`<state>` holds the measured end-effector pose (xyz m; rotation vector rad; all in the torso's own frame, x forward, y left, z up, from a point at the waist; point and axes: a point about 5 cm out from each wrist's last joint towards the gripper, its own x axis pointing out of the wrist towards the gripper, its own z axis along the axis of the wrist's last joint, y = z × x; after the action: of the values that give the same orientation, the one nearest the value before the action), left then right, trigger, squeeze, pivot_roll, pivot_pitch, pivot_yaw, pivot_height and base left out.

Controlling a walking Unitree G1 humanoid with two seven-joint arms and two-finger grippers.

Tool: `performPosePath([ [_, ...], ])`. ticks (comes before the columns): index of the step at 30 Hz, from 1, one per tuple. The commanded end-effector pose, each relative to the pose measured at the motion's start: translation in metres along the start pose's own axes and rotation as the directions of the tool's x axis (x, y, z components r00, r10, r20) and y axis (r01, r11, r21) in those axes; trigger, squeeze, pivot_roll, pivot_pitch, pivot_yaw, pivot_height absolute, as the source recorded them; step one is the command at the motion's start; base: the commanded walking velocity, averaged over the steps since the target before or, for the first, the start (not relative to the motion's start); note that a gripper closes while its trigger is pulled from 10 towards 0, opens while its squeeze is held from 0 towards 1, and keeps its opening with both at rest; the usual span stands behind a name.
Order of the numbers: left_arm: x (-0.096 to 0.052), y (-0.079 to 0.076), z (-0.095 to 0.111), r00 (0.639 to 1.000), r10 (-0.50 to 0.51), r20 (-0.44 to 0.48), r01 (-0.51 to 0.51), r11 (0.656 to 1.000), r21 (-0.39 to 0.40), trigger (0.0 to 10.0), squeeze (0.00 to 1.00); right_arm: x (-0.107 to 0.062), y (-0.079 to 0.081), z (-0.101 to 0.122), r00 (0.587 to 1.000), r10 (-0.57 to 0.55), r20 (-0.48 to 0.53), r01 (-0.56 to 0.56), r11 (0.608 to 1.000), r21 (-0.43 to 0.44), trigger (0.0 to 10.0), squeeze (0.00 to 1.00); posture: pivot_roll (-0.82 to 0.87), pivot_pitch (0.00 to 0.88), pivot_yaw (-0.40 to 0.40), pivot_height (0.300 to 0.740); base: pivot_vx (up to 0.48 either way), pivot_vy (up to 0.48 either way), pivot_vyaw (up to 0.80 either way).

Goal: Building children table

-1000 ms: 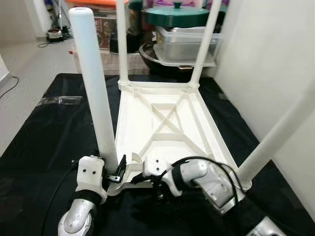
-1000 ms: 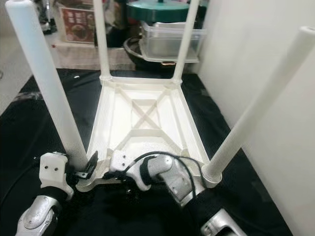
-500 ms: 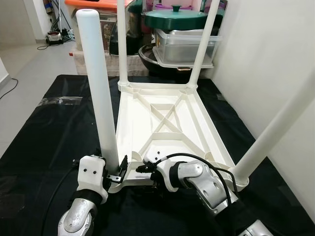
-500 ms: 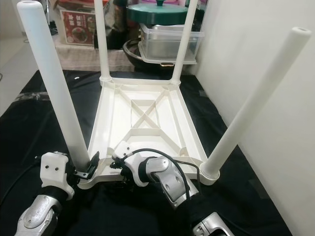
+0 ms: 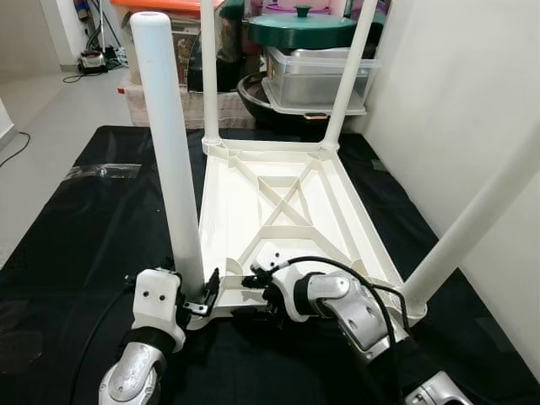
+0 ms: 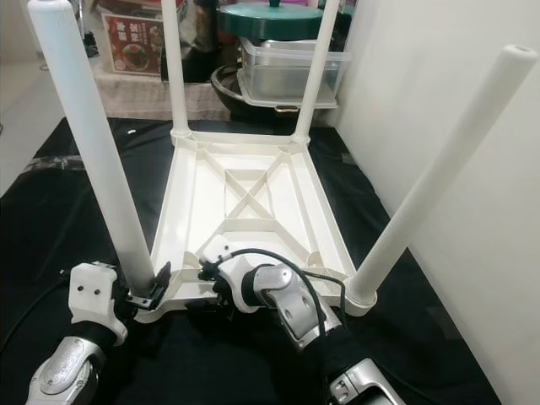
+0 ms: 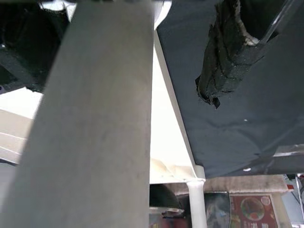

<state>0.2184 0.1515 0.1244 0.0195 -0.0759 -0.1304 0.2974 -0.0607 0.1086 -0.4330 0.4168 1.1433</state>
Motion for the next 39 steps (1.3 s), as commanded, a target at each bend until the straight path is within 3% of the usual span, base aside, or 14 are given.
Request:
performPosePath([
  [1,0.0,-0.003,0.001,1.0,-0.017,0.005,0.017,1.0,-0.012,10.0,0.0,-0.001,-0.002,-0.001,1.0,-0.018,0.004,0.017,0.999,0.027,10.0,0.0,0.15,0.0,-0.096,0.74,0.0,0.0,0.0],
  [10,0.0,-0.004,0.0,1.0,-0.017,-0.002,0.017,0.999,-0.036,10.0,0.0,-0.001,-0.003,-0.002,1.0,-0.03,0.003,0.03,0.998,0.046,10.0,0.0,0.14,0.0,-0.094,0.74,-0.368,0.0,0.0],
  [35,0.0,-0.003,0.001,1.0,-0.02,0.007,0.021,0.999,-0.029,10.0,0.0,0.002,-0.009,0.003,0.995,-0.093,0.026,0.09,0.991,0.095,10.0,0.0,0.15,0.0,-0.094,0.74,0.0,0.0,0.0],
  [36,0.0,-0.003,0.002,1.0,-0.02,0.009,0.021,0.999,-0.028,10.0,0.0,-0.002,-0.016,0.014,0.986,-0.126,0.107,0.113,0.986,0.118,10.0,0.0,0.15,0.0,-0.094,0.74,0.0,0.0,0.0],
  [39,0.0,-0.003,0.002,1.0,-0.02,0.009,0.02,0.999,-0.027,10.0,0.0,-0.007,-0.018,0.022,0.982,-0.108,0.156,0.092,0.99,0.104,10.0,0.0,0.15,0.0,-0.093,0.74,0.0,0.0,0.0],
])
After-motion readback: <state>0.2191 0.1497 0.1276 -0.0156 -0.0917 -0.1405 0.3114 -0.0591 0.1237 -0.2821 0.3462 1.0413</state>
